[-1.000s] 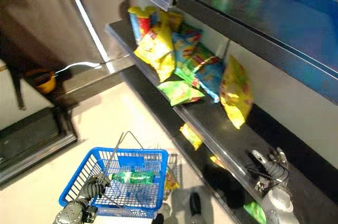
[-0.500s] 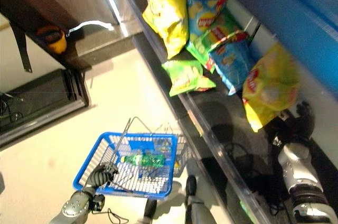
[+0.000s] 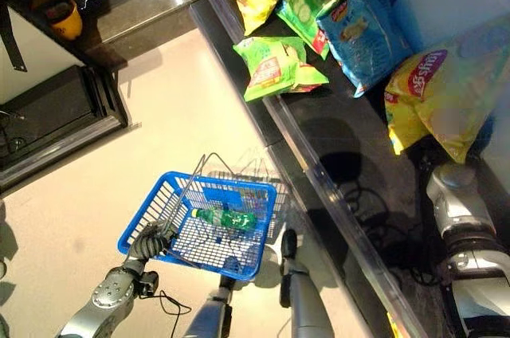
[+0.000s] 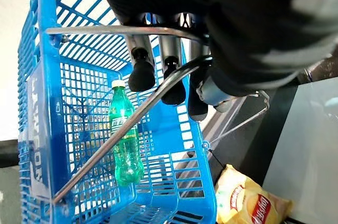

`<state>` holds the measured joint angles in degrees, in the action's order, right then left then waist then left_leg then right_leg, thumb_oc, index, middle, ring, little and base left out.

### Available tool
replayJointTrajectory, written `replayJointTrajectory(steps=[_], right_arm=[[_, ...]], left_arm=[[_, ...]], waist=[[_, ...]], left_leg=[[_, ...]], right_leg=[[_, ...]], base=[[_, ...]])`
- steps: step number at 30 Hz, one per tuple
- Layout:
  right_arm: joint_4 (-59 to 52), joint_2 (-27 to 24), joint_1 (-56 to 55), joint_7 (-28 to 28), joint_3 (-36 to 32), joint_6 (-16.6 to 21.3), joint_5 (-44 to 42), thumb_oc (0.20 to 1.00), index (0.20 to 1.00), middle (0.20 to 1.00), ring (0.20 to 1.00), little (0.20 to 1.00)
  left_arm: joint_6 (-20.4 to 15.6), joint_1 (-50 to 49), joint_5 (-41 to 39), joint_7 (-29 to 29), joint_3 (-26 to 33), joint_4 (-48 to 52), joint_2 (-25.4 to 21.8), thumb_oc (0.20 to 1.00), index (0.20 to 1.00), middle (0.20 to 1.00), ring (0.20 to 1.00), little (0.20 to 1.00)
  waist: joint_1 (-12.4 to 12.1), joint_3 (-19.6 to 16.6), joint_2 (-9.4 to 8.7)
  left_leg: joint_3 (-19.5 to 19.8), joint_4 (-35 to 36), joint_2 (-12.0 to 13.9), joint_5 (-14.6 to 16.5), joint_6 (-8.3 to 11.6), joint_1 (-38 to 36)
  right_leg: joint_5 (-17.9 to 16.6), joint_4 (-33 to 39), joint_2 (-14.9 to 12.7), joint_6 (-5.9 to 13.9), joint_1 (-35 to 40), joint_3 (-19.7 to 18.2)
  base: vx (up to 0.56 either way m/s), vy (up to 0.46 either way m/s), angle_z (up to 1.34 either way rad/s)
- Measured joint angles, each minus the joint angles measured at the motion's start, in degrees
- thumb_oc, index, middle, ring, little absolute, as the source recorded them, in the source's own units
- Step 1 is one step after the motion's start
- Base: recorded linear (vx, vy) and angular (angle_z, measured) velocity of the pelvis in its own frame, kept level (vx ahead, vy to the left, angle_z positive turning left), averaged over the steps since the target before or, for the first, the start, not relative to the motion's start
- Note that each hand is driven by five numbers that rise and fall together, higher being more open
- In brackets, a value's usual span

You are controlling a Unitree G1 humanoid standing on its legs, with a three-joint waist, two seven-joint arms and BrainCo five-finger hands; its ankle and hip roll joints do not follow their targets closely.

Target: Pick up the snacks into the basket

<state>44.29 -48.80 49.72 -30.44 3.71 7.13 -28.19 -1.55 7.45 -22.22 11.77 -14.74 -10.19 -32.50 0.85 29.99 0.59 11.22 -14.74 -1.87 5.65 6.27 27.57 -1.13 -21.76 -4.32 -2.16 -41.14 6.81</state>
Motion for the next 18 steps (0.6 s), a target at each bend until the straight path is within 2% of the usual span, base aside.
replayJointTrajectory(steps=[6, 10, 11, 13, 14, 15, 16, 17, 18], right_arm=[[0.31, 0.03, 0.74, 0.76, 1.46, -0.06, 0.00, 0.200, 0.200, 0.200, 0.200, 0.200], [-5.62, 2.33, -2.93, 1.04, 0.08, -0.06, -0.17, 0.200, 0.200, 0.200, 0.200, 0.200], [-10.71, 5.08, -6.69, 1.05, -1.97, 0.42, -0.26, 0.200, 0.200, 0.200, 0.200, 0.200], [-14.96, 7.51, -10.47, 1.20, -3.14, 0.56, -0.28, 0.200, 0.200, 0.200, 0.200, 0.200], [-19.78, 12.64, -15.20, 1.56, -6.28, 1.53, -0.24, 0.200, 0.200, 0.200, 0.200, 0.200], [-22.97, 15.28, -19.43, 1.91, -6.02, 1.71, -0.22, 0.200, 0.200, 0.200, 0.200, 0.200], [-24.23, 16.35, -20.89, 2.43, -5.97, 1.77, -0.20, 0.200, 0.200, 0.200, 0.200, 0.200], [-25.51, 20.01, -25.50, 3.37, -7.19, 2.67, -0.15, 0.200, 0.200, 0.200, 0.200, 0.200], [-26.74, 22.25, -27.34, 3.53, -7.61, 2.72, -0.18, 0.200, 0.200, 0.200, 0.200, 0.200]], left_arm=[[0.01, 0.67, 0.04, 0.77, -0.02, -0.16, 0.12, 0.200, 0.200, 0.200, 0.200, 0.200], [-0.01, 0.68, 0.21, 0.71, 0.00, -0.12, 0.23, 0.200, 0.200, 0.200, 0.200, 0.200], [0.01, 0.65, 0.23, 0.68, -0.01, -0.18, 0.55, 0.200, 0.200, 0.200, 0.200, 0.200], [0.02, 0.87, 0.65, 0.45, -0.17, -0.28, 1.01, 0.200, 0.200, 0.200, 0.200, 0.200], [0.04, 1.04, 1.51, 0.12, -0.28, -1.33, 1.39, 0.200, 0.200, 0.200, 0.200, 0.200], [0.09, 1.18, 1.71, -0.52, -0.58, -2.46, 1.61, 0.200, 0.200, 0.200, 0.200, 0.200], [0.13, 1.25, 2.02, -0.62, -0.82, -2.99, 1.76, 0.200, 0.200, 0.200, 0.200, 0.200], [0.14, 1.80, 3.13, -0.92, -1.23, -4.32, 2.45, 0.200, 0.200, 0.200, 0.200, 0.200], [0.20, 1.53, 3.51, -1.14, -1.20, -5.15, 2.73, 0.200, 0.200, 0.200, 0.200, 0.200]], waist=[[-0.04, 0.00, -0.01], [-0.14, 0.00, -0.03], [-0.05, 0.03, -0.08], [-0.28, 0.09, -0.20], [-0.52, 0.43, -0.75], [0.18, 0.52, -1.04], [-0.11, 0.52, -1.10], [0.52, 0.69, -1.61], [-0.15, 0.63, -1.86]], left_leg=[[0.08, 2.37, 0.33, -1.39, 0.15, -1.49], [0.33, 3.31, 0.52, -1.59, -0.08, -3.69], [0.61, 3.55, 0.66, -1.50, -0.11, -4.82], [0.58, 3.62, 0.56, -1.28, -0.39, -6.06], [0.30, 2.23, 0.58, -0.23, -0.82, -7.72], [0.00, 1.69, 0.55, 0.50, -0.95, -9.38], [-0.11, 1.01, 0.43, 0.95, -1.32, -10.03], [-0.51, -1.52, -0.25, 2.54, -1.74, -11.38], [-0.81, -2.39, 0.27, 3.21, -2.05, -12.19]], right_leg=[[-1.35, 2.56, 0.07, -0.83, 1.66, 0.68], [-1.89, 3.74, 0.25, -1.65, 4.09, 1.06], [-1.96, 4.21, 0.34, -1.79, 5.44, 1.31], [-1.97, 4.34, 0.32, -1.80, 6.65, 1.20], [-1.88, 4.34, 0.64, -1.80, 8.85, 0.33], [-1.78, 4.66, 0.80, -1.68, 10.80, -0.10], [-1.66, 4.83, 0.76, -1.43, 11.81, -0.36], [-1.74, 4.93, 1.18, -0.95, 14.13, -1.28], [-1.57, 4.89, 1.15, -0.69, 15.23, -1.42]], base=[[0.00, -0.004, 0.01], [-0.01, 0.019, 0.01], [-0.03, 0.117, 0.04], [-0.04, 0.189, -0.03], [-0.04, 0.233, -0.11], [-0.04, 0.236, -0.11], [-0.06, 0.277, -0.14], [-0.11, 0.307, -0.19], [-0.15, 0.337, -0.24]])
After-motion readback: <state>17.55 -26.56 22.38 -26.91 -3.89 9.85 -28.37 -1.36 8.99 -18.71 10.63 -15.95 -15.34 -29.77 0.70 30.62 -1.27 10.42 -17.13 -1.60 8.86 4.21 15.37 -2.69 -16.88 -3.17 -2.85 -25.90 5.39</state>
